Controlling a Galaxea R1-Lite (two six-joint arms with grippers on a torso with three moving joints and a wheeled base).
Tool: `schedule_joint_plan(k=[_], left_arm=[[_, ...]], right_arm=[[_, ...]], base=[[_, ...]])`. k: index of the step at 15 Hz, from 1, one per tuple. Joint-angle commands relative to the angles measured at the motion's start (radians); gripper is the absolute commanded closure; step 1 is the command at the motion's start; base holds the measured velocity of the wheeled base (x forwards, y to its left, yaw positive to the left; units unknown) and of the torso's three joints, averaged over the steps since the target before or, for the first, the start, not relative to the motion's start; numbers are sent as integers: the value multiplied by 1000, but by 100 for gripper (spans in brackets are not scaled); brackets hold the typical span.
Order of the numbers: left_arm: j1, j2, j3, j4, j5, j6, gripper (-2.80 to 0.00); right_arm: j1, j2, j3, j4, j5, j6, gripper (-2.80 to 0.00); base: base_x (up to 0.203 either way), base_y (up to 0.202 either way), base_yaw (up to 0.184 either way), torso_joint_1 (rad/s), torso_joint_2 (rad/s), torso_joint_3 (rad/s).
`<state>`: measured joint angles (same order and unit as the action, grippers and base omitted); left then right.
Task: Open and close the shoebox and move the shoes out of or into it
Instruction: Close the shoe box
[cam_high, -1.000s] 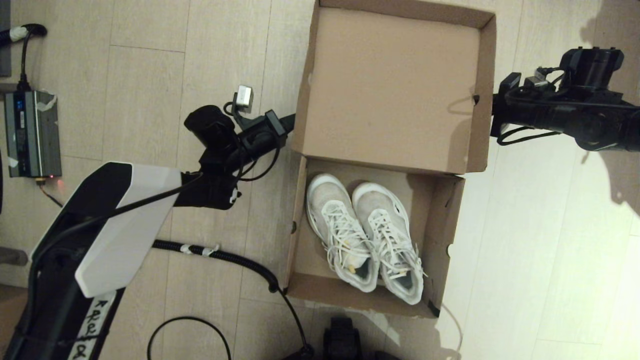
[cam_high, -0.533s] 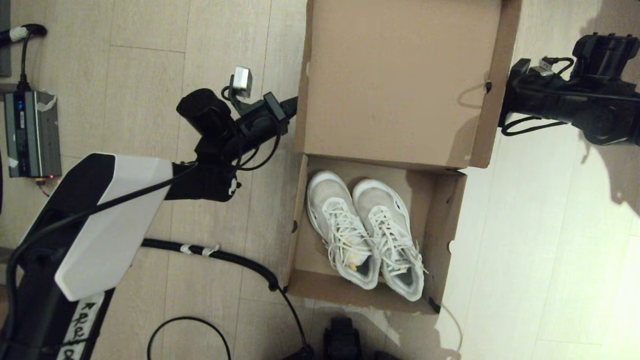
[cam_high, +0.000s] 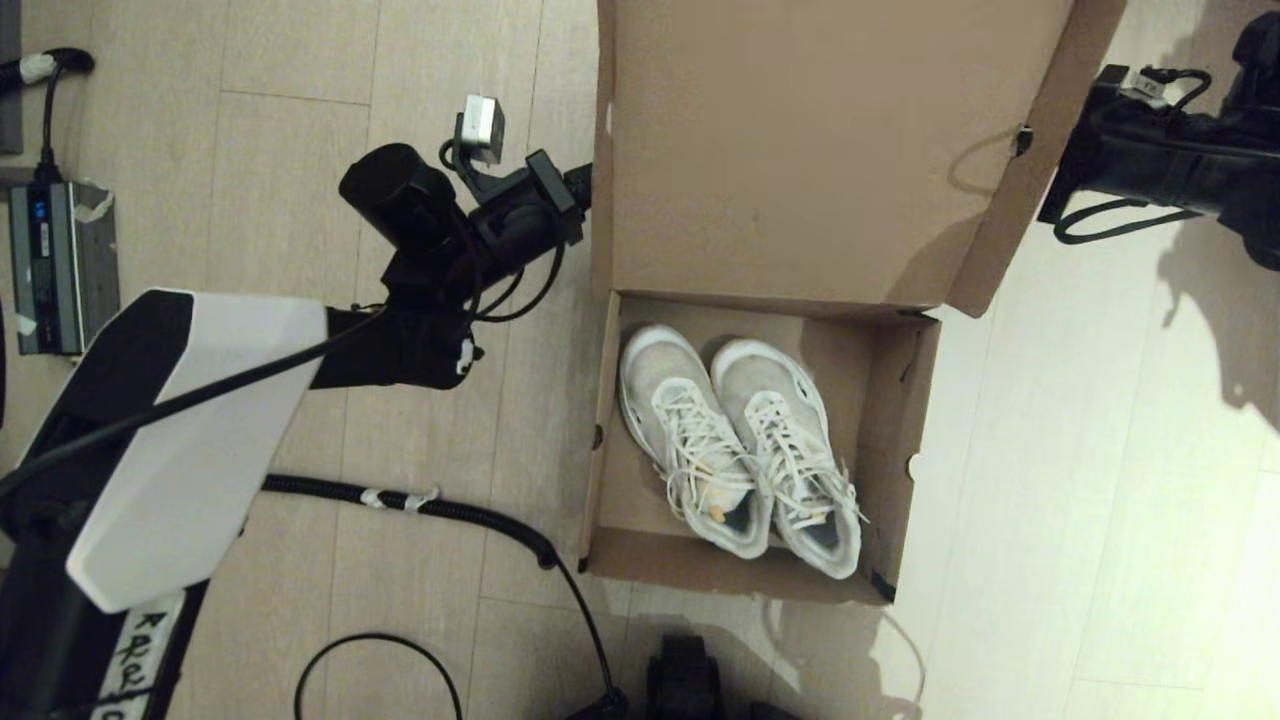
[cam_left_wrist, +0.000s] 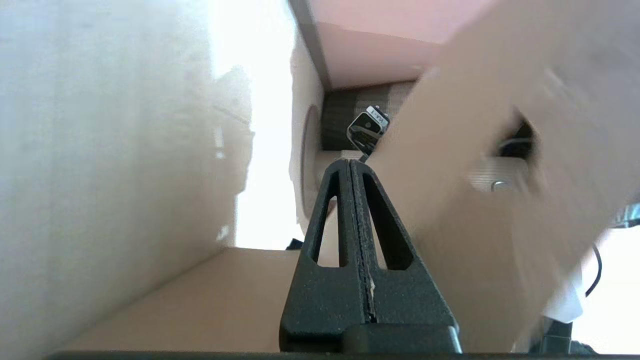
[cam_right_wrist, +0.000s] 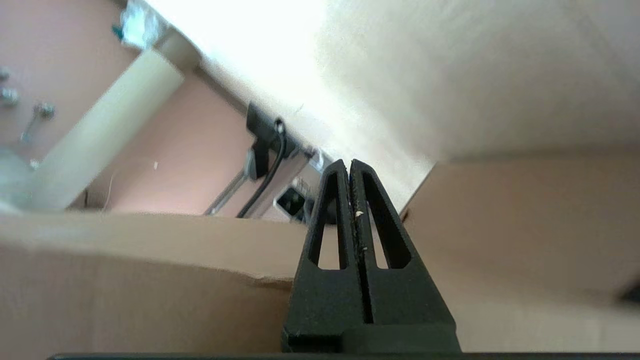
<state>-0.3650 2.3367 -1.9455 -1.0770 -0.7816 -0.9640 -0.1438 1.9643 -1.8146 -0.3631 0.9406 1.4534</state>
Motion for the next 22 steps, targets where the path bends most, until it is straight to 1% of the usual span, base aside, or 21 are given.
schedule_joint_plan(k=[1,6,9,10,16,19,22], left_arm=[[-6,-19,0,-6,-4,-7,0],[-9,-60,0,-8,-4,-10,0],[-9,-102,0,-13,-5,-54,0],[-12,-112,0,-14,-7,-57,0],[-43,-172,2,-12,-13,-68,0],[-52,-213,9,-12,-13,-69,0],[-63,-267,68,-11,-14,-70,0]], right_arm=[[-10,-87,56,-12,19,7,0],[-30,-240,173,-26,43,8,0],[-37,-306,206,-22,51,10,0],[-42,-332,223,-22,56,12,0],[-93,-477,322,-14,136,22,0],[-97,-561,401,-4,157,34,0],[-97,-636,474,28,201,37,0]], base=[[0,0,0,0,0,0],[0,0,0,0,0,0],[0,0,0,0,0,0],[0,0,0,0,0,0],[0,0,0,0,0,0],[0,0,0,0,0,0],[0,0,0,0,0,0]])
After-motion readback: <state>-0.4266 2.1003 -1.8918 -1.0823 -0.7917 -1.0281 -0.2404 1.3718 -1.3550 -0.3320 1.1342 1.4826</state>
